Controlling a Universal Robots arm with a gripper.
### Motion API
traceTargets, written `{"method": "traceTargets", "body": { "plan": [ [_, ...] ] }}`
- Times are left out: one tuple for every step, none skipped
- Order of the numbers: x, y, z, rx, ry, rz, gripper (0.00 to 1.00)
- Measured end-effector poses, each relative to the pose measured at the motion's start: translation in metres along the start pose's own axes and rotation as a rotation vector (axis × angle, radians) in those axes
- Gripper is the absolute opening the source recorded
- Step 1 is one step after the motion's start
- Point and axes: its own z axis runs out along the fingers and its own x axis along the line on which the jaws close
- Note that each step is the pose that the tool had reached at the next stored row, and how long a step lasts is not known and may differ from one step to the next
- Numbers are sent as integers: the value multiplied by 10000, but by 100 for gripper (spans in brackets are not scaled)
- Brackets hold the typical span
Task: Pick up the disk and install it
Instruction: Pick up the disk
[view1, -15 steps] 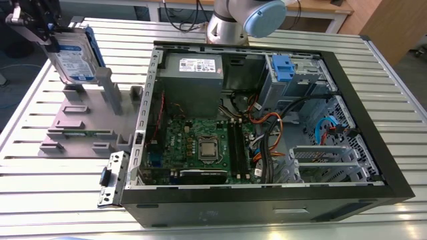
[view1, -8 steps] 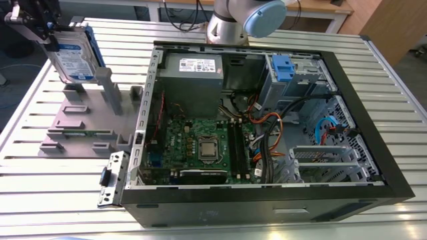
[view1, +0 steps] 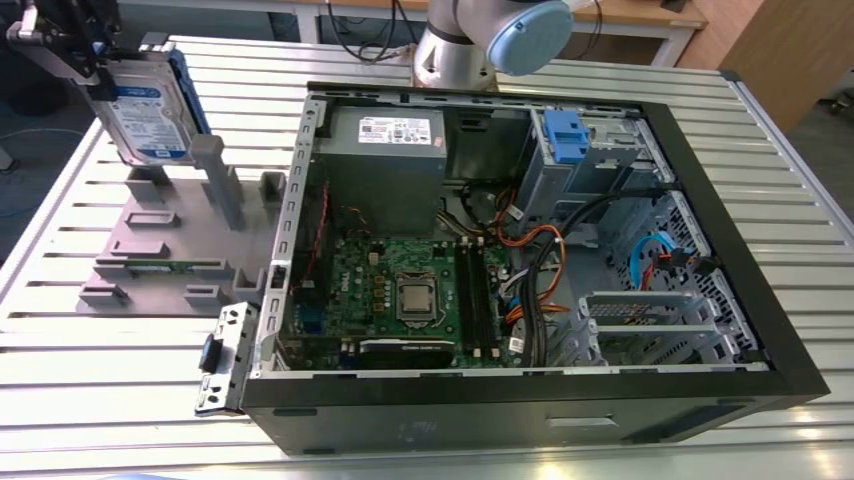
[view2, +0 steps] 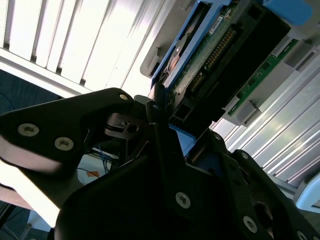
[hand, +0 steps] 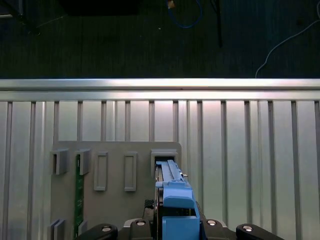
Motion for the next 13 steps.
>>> {"method": "traceTargets", "body": {
  "plan": [
    [0,0,-4,0,0,0,37],
    [0,1,-7,1,0,0,37],
    [0,0,-10,2,-1,0,37],
    [0,0,-13,2,-1,0,37],
    [0,1,-17,1,0,0,37],
    [0,1,-20,1,0,0,37],
    [0,1,-23,1,0,0,37],
    [0,1,-26,1,-1,0,37],
    [0,1,-29,0,0,0,37],
    [0,1,-33,0,0,0,37],
    [0,1,-36,0,0,0,37],
    [0,1,-40,0,0,0,37],
    [0,2,-43,0,0,0,37]
  ]
}}
